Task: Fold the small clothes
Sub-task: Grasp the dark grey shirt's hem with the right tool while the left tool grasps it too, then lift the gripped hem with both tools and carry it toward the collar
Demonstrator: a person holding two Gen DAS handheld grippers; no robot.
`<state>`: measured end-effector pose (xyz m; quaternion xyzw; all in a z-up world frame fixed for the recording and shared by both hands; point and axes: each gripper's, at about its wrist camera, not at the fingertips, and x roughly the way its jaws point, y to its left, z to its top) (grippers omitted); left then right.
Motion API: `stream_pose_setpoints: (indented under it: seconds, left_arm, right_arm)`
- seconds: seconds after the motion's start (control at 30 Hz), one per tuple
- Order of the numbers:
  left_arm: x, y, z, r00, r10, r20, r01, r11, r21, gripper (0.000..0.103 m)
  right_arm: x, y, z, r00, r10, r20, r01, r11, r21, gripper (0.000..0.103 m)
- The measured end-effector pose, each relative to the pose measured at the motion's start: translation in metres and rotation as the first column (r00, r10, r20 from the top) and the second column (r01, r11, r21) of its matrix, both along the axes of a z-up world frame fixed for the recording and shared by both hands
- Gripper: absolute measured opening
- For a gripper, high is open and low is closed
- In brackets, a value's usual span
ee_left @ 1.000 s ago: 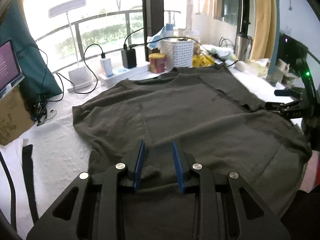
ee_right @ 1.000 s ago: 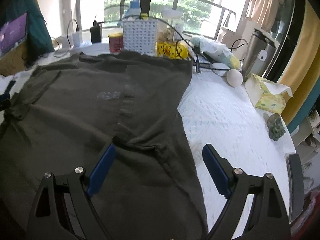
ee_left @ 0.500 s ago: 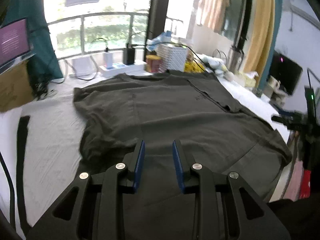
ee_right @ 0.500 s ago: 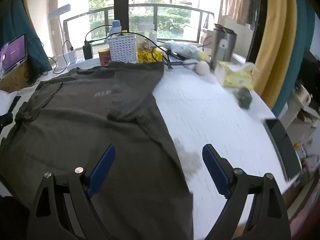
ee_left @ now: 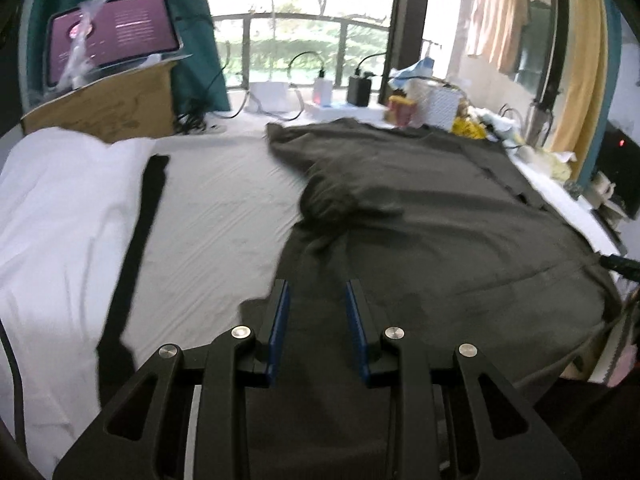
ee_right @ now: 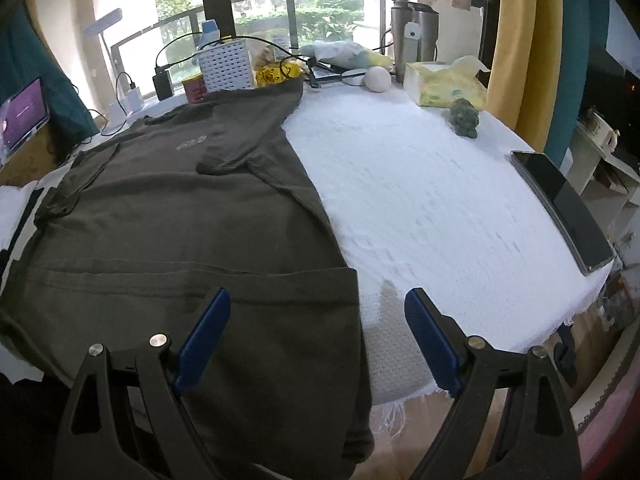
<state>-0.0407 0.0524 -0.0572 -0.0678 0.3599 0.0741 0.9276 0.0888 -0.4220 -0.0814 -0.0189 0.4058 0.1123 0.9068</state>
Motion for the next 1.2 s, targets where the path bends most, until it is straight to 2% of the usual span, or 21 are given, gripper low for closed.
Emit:
stream_pose_setpoints:
  seconds: [0.07,0.13,0.17,0.2,0.27,0.33,0.43,0.47,0.7,0.9,0.93,0.97,1.1,1.2]
  left_arm:
    - [-0.002,0.003,-0.002,1.000,0.010,-0.013,-0.010,1.000,0.009,0.030]
    - [-0.003,0.006,-0.005,1.000,0.016,-0.027,-0.015,1.000,0.025,0.030]
    - [-0.003,0.007,-0.008,0.999,0.019,-0.039,-0.018,0.999,0.035,0.030]
    - [-0.002,0.009,-0.011,0.998,0.022,-0.052,-0.020,0.999,0.040,0.030]
    - [0.000,0.011,-0.016,0.997,0.037,-0.073,-0.034,0.998,0.051,0.030]
    - [0.000,0.015,-0.019,0.994,0.062,-0.085,-0.056,0.996,0.067,0.030]
    - [0.002,0.020,-0.025,0.992,0.073,-0.099,-0.066,0.995,0.075,0.030]
    - [0.002,0.020,-0.025,0.993,0.072,-0.096,-0.065,0.995,0.075,0.031]
    - [0.006,0.020,-0.025,0.993,0.070,-0.100,-0.062,0.995,0.075,0.035]
    - [0.003,0.019,-0.026,0.996,0.042,-0.084,-0.037,0.997,0.065,0.034]
    - [0.003,0.019,-0.026,0.996,0.037,-0.081,-0.032,0.998,0.062,0.027]
    - [0.002,0.018,-0.026,0.997,0.022,-0.079,-0.018,0.999,0.051,0.008]
    - [-0.005,0.011,-0.013,0.999,-0.004,-0.040,0.007,0.998,0.062,0.007]
    - [-0.017,0.006,0.009,1.000,-0.011,0.012,0.010,0.996,0.090,0.007]
  right_arm:
    - [-0.001,0.000,-0.002,1.000,0.004,0.006,-0.004,1.000,-0.010,0.086]
    - [-0.002,0.000,-0.004,1.000,0.010,0.003,-0.010,1.000,-0.009,0.067]
    - [-0.001,0.001,-0.007,1.000,0.009,-0.003,-0.009,1.000,-0.020,0.049]
    - [-0.001,0.001,-0.009,1.000,0.005,-0.010,-0.006,1.000,-0.031,0.040]
    - [-0.002,0.004,-0.011,1.000,0.012,-0.005,-0.012,0.999,-0.046,0.039]
    - [-0.003,0.005,-0.010,1.000,0.020,-0.002,-0.020,0.998,-0.055,0.031]
    - [-0.004,0.003,-0.008,1.000,0.025,0.004,-0.025,0.997,-0.069,0.018]
    - [-0.004,0.003,-0.007,1.000,0.028,0.010,-0.027,0.997,-0.072,0.011]
    - [-0.009,0.006,0.006,0.997,0.034,0.070,-0.027,0.995,-0.094,0.006]
    - [-0.009,0.006,0.011,0.997,0.030,0.078,-0.022,0.995,-0.093,0.006]
    - [-0.010,0.006,0.011,0.997,0.031,0.077,-0.023,0.995,-0.094,0.006]
    - [-0.010,0.006,0.011,0.997,0.035,0.074,-0.027,0.995,-0.099,0.006]
    - [-0.008,0.004,0.009,0.998,0.035,0.058,-0.029,0.995,-0.100,0.006]
    - [-0.012,0.004,0.012,0.997,0.044,0.068,-0.037,0.994,-0.098,0.006]
